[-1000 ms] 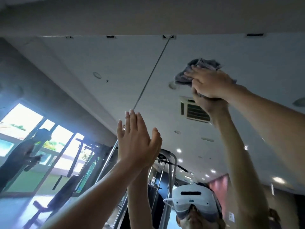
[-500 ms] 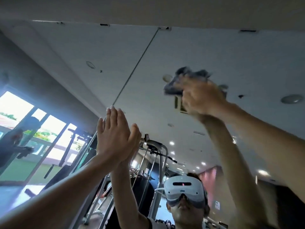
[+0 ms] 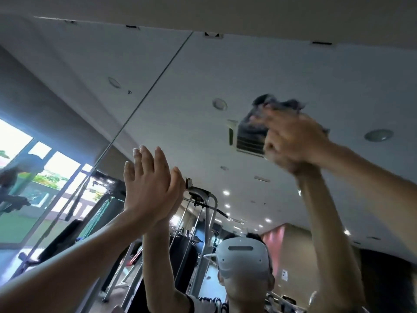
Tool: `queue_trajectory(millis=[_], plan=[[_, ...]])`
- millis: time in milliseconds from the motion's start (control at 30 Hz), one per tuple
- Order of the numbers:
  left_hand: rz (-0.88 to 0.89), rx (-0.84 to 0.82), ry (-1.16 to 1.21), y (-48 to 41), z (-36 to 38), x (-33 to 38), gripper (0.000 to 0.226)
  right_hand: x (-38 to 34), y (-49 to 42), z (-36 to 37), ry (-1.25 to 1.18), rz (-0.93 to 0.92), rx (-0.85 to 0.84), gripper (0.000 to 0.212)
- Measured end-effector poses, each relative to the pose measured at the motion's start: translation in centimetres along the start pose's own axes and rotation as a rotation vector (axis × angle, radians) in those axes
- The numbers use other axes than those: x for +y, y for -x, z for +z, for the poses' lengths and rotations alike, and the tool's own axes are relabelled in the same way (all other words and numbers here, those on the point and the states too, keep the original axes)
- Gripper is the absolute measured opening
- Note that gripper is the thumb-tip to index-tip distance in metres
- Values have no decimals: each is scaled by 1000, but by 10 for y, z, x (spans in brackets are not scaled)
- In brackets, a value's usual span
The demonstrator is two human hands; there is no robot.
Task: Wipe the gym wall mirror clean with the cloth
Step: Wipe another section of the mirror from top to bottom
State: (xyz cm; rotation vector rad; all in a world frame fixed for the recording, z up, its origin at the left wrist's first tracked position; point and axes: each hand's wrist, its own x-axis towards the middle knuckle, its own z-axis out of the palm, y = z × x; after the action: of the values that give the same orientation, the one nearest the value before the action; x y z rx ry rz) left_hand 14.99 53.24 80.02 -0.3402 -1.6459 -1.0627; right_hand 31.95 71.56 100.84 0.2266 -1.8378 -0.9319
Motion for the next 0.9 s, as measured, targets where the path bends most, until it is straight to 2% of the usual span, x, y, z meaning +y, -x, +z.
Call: queue_trajectory(millis=[100, 167, 233, 300, 367, 433, 467, 533, 600, 700, 767, 900], plan=[[63, -29, -15, 8, 0, 16, 91, 28, -27, -8, 0, 328, 20, 55], [96, -36, -10, 19, 2, 33, 91, 6, -34, -1, 19, 364, 74, 51], [91, -37, 3, 29, 4, 50, 91, -24, -18, 5, -2, 227, 50, 52], [79, -46, 3, 35, 6, 67, 91, -39, 21, 8, 23, -14, -67, 55], [94, -56, -7, 40, 7, 85, 92, -28, 76, 1, 25, -222, -138, 56], [132, -73, 8, 48, 8, 101, 92, 15, 111, -8, 59, -271, -126, 59], [165, -92, 15, 54, 8, 111, 93, 45, 117, -16, 78, -212, -87, 60], [231, -143, 13, 67, 9, 132, 93, 98, 109, -33, 69, 43, -10, 62], [261, -173, -12, 79, 11, 153, 93, 119, 92, -43, 59, 287, 15, 65], [227, -149, -13, 88, 15, 175, 94, 102, 79, -40, 89, 385, 11, 56], [222, -119, 14, 93, 19, 184, 90, 84, 94, -34, 72, 266, -16, 59], [269, -70, 43, 100, 40, 201, 82, 78, 170, -32, 78, -143, -138, 60]])
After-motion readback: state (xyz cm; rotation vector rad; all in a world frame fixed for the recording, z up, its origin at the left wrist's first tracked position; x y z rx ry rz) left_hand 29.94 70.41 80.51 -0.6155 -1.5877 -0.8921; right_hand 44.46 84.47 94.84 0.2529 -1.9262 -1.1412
